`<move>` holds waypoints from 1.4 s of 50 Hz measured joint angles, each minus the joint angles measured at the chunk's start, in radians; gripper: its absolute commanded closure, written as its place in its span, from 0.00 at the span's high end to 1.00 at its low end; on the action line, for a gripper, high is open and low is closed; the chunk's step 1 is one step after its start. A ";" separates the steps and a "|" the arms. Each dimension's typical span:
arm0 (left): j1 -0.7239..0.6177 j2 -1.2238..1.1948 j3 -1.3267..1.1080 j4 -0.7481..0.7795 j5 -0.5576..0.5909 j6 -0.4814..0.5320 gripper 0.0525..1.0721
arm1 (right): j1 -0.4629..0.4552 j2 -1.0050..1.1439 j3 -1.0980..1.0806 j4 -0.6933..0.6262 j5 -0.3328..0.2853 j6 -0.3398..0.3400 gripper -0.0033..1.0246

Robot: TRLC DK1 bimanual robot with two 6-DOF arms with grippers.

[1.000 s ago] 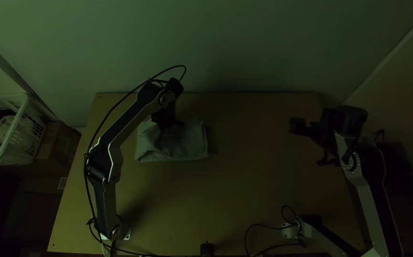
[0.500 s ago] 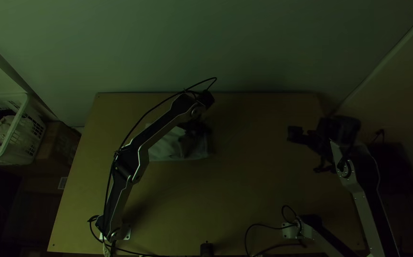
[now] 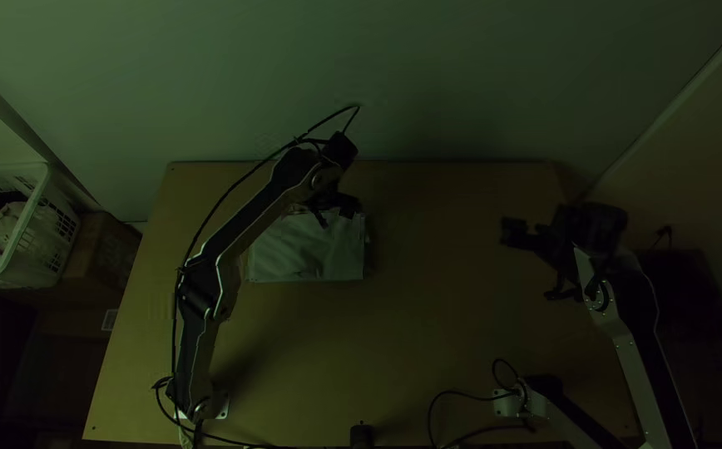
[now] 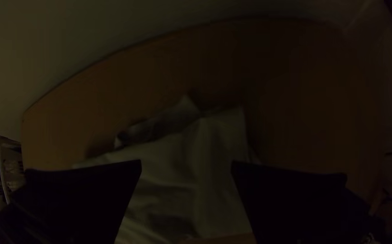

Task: Fold the t-shirt

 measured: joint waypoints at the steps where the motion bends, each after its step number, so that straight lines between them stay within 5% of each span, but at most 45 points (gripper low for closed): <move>1: 0.011 -0.016 -0.001 0.000 0.011 0.003 0.96 | 0.000 0.000 0.000 0.005 0.000 -0.001 0.96; 29: 0.305 -0.421 -0.109 0.000 0.123 0.099 0.96 | -0.009 0.051 0.183 0.128 0.000 -0.127 0.96; 53: 0.547 -0.722 -0.146 0.000 0.209 0.177 0.96 | -0.030 0.051 0.371 0.158 0.000 -0.169 0.96; 70: 0.626 -1.011 -0.497 0.122 0.212 0.214 0.96 | -0.091 -0.051 0.383 0.197 0.001 -0.219 0.96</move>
